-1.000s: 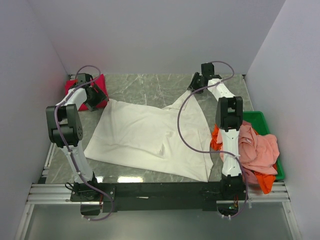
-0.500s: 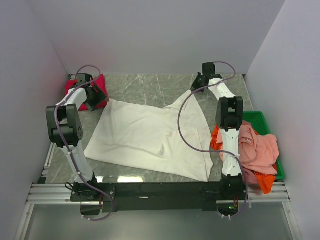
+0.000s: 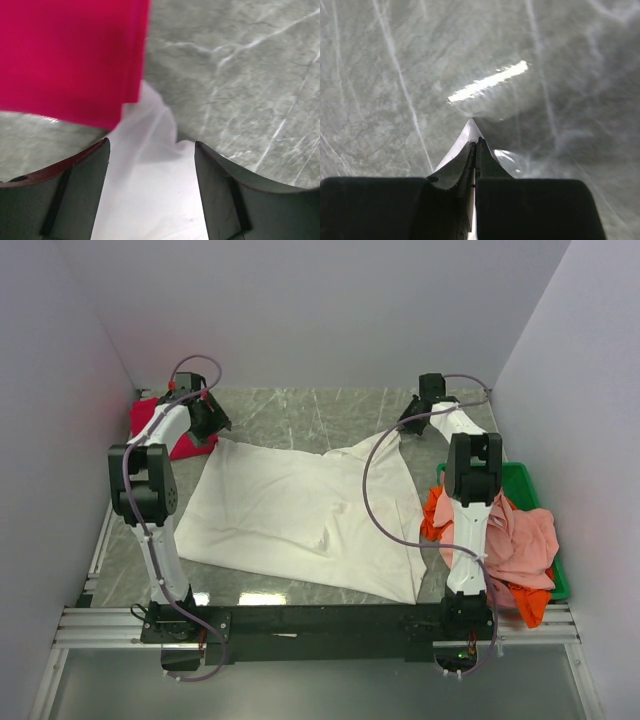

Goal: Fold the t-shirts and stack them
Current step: Fold the tshirt

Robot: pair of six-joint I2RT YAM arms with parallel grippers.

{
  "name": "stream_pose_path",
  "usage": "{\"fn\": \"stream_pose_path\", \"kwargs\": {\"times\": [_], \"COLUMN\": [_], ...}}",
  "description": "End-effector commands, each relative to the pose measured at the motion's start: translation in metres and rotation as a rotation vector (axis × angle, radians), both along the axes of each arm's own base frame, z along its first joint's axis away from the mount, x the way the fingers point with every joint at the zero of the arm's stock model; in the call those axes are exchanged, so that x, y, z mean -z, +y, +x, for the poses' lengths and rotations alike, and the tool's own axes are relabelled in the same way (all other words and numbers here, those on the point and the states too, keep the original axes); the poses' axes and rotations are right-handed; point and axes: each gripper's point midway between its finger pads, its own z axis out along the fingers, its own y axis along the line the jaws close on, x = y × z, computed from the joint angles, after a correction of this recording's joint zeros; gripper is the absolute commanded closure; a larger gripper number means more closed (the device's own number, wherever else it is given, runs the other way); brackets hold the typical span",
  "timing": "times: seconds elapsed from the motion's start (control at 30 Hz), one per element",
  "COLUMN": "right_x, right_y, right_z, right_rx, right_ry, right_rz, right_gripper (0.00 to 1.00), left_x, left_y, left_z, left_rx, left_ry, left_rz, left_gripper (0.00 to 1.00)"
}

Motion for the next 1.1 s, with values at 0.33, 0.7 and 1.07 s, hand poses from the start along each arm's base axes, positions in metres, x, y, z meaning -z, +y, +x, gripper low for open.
{"fn": "stream_pose_path", "kwargs": {"times": [0.33,0.7,1.07], "right_x": [-0.037,-0.035,-0.032], "right_y": [-0.051,-0.063,-0.067], "right_z": [-0.024,-0.033,-0.036], "right_rx": [0.125,0.141,0.135], "right_ry": [-0.017,0.001,0.014], "right_rz": [-0.107,-0.119,-0.128], "right_gripper": [1.00,1.00,1.00], "left_x": [0.001,0.014,0.029], "left_y": [-0.021,-0.021,-0.019], "left_z": [0.039,0.055,0.066], "left_rx": [0.048,0.035,0.006], "left_ry": [-0.025,-0.010,0.008], "left_rz": [0.072,0.118,0.142], "left_gripper": [0.28,0.31,0.38]}}
